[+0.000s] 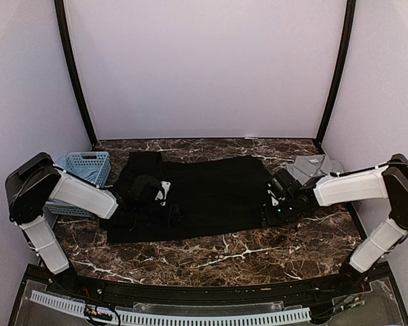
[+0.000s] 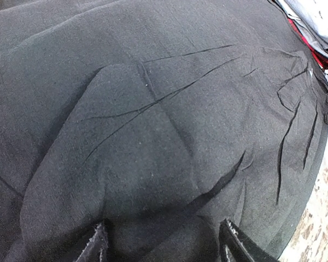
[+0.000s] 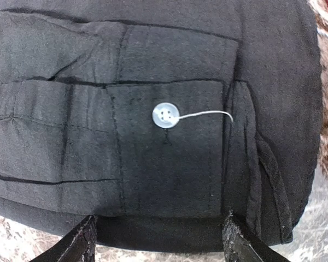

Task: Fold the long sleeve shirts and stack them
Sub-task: Move the 1/3-folded shirt to the center of the board.

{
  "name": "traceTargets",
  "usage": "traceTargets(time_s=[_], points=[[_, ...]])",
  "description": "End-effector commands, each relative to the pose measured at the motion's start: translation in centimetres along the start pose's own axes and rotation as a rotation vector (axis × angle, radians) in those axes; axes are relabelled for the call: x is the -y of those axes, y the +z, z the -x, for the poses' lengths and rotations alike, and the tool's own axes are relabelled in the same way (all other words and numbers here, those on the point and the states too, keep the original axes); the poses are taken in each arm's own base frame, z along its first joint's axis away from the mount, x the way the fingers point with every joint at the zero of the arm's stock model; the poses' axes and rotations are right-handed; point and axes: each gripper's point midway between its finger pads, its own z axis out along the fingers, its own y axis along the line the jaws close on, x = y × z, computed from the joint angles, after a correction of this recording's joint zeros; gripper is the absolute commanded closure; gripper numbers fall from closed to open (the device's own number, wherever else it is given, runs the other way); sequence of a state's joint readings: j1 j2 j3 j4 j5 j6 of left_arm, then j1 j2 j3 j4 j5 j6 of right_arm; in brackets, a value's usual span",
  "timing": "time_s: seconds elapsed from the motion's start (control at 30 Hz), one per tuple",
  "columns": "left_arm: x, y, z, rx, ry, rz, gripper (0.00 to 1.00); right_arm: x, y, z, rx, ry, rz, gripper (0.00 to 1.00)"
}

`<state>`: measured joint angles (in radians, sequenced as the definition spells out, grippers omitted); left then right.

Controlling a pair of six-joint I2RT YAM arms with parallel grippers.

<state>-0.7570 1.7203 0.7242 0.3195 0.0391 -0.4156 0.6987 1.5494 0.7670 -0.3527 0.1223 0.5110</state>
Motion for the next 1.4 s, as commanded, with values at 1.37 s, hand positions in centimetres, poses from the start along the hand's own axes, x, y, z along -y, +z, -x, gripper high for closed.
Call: traceTargets(time_s=[1.37], points=[[-0.1,-10.0,11.4,0.188,0.041,0.03,0.06,-2.4,-8.8,15.4,0.361,-0.085,0.085,0.19]])
